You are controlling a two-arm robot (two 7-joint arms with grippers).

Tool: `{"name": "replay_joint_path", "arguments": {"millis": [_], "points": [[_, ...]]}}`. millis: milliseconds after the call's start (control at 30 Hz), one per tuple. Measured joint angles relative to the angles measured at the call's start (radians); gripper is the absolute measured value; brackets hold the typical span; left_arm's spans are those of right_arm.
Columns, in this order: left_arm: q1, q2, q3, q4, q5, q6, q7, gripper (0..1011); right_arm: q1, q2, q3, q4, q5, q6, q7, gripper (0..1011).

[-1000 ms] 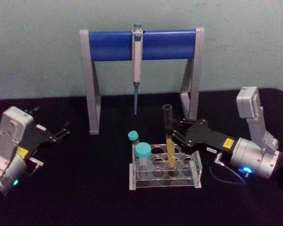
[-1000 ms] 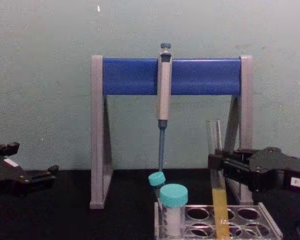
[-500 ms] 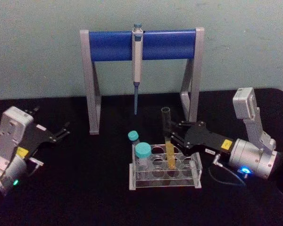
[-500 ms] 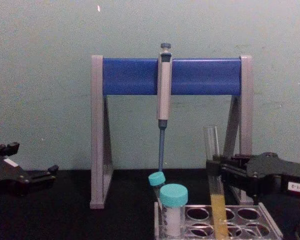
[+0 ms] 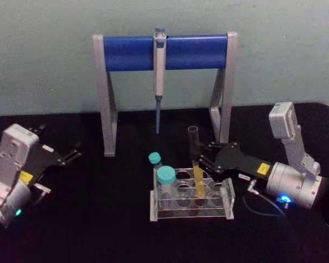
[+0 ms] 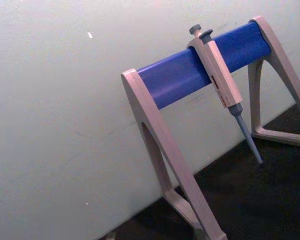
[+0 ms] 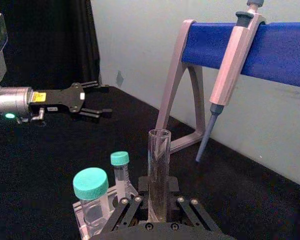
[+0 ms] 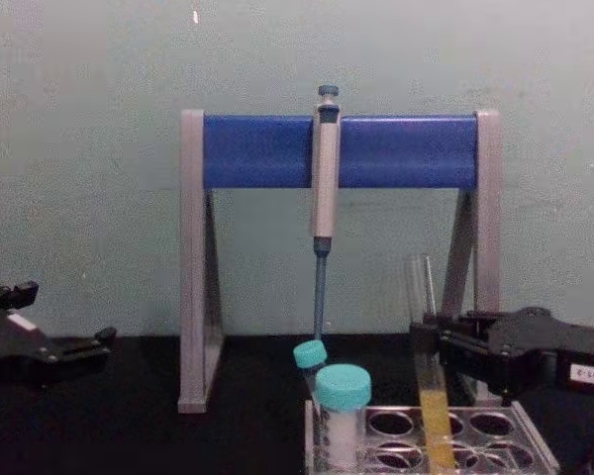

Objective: Pick up the test tube from the test tube rack, shake it, then place it back into the test tube rack.

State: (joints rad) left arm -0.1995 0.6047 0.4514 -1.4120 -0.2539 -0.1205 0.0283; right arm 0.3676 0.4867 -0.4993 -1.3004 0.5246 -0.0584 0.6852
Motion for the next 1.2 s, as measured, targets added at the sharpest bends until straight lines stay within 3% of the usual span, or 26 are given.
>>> {"name": "replay_joint_path", "arguments": {"millis": [833, 1200], "points": [[0.000, 0.000, 0.000, 0.000, 0.000, 0.000, 0.000, 1001, -0.001, 0.000, 0.001, 0.000, 0.001, -0.004, 0.002, 230], [0.000, 0.000, 0.000, 0.000, 0.000, 0.000, 0.000, 1001, -0.001, 0.000, 0.001, 0.000, 0.001, -0.006, 0.003, 554]]}}
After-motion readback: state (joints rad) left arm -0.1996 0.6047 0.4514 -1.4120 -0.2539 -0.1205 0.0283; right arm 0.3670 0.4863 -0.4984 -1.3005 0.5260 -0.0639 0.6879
